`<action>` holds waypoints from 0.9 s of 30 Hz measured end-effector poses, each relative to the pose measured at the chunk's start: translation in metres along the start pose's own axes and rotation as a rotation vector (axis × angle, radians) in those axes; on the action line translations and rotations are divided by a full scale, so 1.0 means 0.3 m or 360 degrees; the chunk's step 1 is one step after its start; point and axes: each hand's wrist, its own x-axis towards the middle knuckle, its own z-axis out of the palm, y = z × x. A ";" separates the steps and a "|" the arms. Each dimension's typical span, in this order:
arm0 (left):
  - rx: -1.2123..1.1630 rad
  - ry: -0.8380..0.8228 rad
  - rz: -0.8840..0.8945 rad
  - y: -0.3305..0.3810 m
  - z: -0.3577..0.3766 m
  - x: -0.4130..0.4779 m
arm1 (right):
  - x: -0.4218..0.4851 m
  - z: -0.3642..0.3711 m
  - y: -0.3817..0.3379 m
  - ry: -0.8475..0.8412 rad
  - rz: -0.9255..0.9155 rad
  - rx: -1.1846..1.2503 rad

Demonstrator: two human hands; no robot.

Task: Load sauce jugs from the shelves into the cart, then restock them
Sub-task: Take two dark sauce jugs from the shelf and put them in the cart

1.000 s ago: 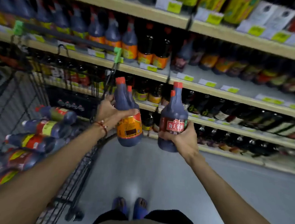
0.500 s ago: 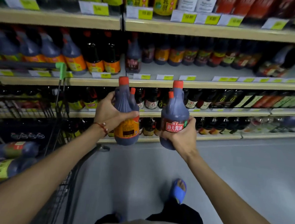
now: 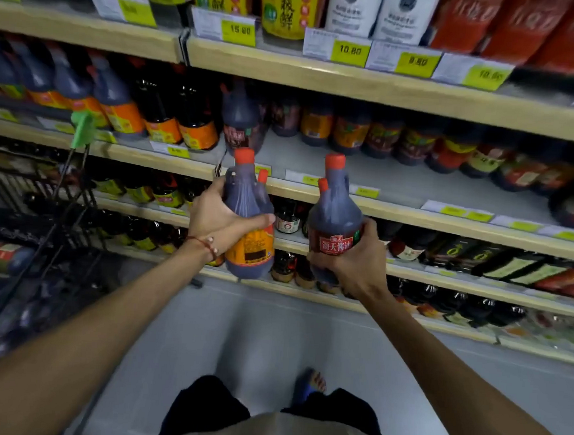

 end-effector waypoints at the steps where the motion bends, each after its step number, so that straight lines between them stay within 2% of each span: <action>1: 0.0001 0.0032 -0.0006 0.013 0.016 0.007 | 0.032 -0.011 0.002 -0.0023 -0.0003 -0.0008; 7: 0.0067 0.0093 -0.0032 0.025 0.042 0.090 | 0.178 0.005 -0.021 -0.0068 0.0005 0.0040; 13: 0.0098 0.0110 -0.0003 -0.016 0.014 0.178 | 0.249 0.099 -0.072 0.0000 -0.0004 0.0110; 27: 0.0075 0.0358 0.0164 -0.170 0.021 0.353 | 0.527 0.307 -0.128 0.0257 -0.0304 0.0173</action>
